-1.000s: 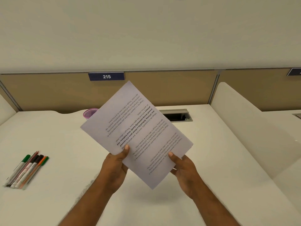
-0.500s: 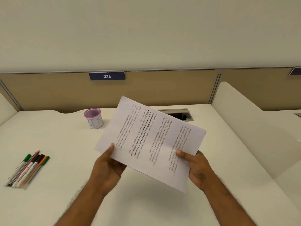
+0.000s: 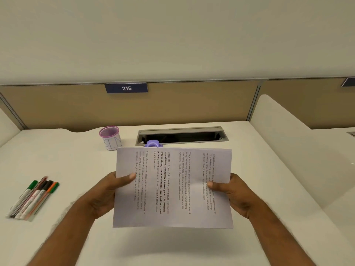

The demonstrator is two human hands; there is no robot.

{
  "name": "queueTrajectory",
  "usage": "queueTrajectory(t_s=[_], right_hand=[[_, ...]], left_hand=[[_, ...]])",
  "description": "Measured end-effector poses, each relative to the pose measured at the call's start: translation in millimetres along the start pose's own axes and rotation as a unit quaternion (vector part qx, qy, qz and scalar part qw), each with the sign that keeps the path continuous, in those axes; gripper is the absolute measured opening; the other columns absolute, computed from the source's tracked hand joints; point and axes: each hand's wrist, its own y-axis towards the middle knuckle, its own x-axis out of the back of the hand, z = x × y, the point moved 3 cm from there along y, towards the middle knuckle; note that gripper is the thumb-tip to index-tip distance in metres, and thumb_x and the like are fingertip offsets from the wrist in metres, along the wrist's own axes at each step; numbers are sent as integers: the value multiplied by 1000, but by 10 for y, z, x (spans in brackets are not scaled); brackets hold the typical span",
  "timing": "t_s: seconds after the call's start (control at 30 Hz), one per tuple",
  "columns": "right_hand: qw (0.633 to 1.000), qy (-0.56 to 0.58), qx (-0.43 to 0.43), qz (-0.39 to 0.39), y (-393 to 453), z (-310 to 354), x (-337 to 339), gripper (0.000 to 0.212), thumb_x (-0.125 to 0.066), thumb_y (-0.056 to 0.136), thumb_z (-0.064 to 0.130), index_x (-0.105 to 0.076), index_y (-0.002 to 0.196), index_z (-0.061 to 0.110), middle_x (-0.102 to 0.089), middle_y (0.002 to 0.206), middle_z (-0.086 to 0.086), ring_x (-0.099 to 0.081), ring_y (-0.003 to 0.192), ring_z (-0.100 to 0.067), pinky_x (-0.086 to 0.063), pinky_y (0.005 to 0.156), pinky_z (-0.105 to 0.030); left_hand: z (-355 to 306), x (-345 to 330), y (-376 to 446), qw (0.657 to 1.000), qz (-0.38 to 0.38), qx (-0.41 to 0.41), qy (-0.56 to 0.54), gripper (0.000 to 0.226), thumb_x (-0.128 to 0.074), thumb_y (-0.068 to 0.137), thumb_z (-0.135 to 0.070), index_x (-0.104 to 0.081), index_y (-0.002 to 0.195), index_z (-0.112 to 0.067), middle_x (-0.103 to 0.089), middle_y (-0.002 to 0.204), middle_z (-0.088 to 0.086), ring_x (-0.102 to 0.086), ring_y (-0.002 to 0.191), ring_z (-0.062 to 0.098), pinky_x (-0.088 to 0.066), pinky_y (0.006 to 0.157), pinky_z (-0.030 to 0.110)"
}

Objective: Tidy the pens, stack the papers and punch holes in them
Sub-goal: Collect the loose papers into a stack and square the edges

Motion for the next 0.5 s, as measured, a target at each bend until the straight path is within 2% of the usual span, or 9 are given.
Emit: queueTrajectory(t_s=[0.07, 0.17, 0.27, 0.33, 0.4, 0.5], right_hand=[[999, -21, 13, -28, -1, 12, 11, 39, -79, 75, 10, -68, 112, 9, -75, 105, -15, -73, 94, -35, -60, 78, -45], [995, -50, 48, -78, -2, 35, 9, 27, -77, 79, 10, -72, 104, 15, -77, 99, -10, -74, 88, -29, -61, 72, -39], [985, -77, 99, -122, -10, 40, -21, 17, -78, 80, 16, -76, 93, 28, -78, 92, 1, -74, 83, -22, -62, 68, -32], [978, -92, 123, -138, -20, 9, -46, 18, -79, 78, 23, -76, 88, 37, -77, 88, 8, -74, 79, -16, -61, 64, -25], [976, -103, 123, -148, -21, -83, -41, 16, -80, 75, 26, -75, 88, 34, -77, 87, 10, -74, 78, -14, -60, 61, -22], [978, -125, 88, -144, -25, -334, 4, 19, -79, 79, 16, -74, 96, 23, -78, 88, 6, -75, 79, -17, -60, 64, -27]], left_hand=[[7, -18, 27, 998, -54, -15, 18, 35, -75, 84, -35, -73, 115, -18, -70, 117, 21, -70, 100, 41, -57, 85, 55], [53, -68, 67, 993, -106, -43, 34, 36, -66, 86, -34, -71, 116, -14, -73, 111, 17, -70, 101, 39, -57, 88, 55], [57, -152, 74, 987, -119, -100, 48, 34, -64, 86, -37, -73, 112, -17, -75, 111, 11, -72, 100, 30, -61, 78, 35], [96, -180, 79, 982, -130, -123, 63, 32, -64, 88, -38, -73, 111, -19, -76, 110, 7, -72, 99, 25, -60, 75, 28], [207, -186, 89, 980, -143, -119, 76, 35, -68, 87, -43, -74, 109, -17, -77, 106, 7, -73, 97, 26, -60, 75, 29], [493, -197, 100, 983, -138, -72, 100, 44, -72, 81, -52, -76, 104, -15, -78, 103, 7, -74, 96, 29, -60, 81, 42]])
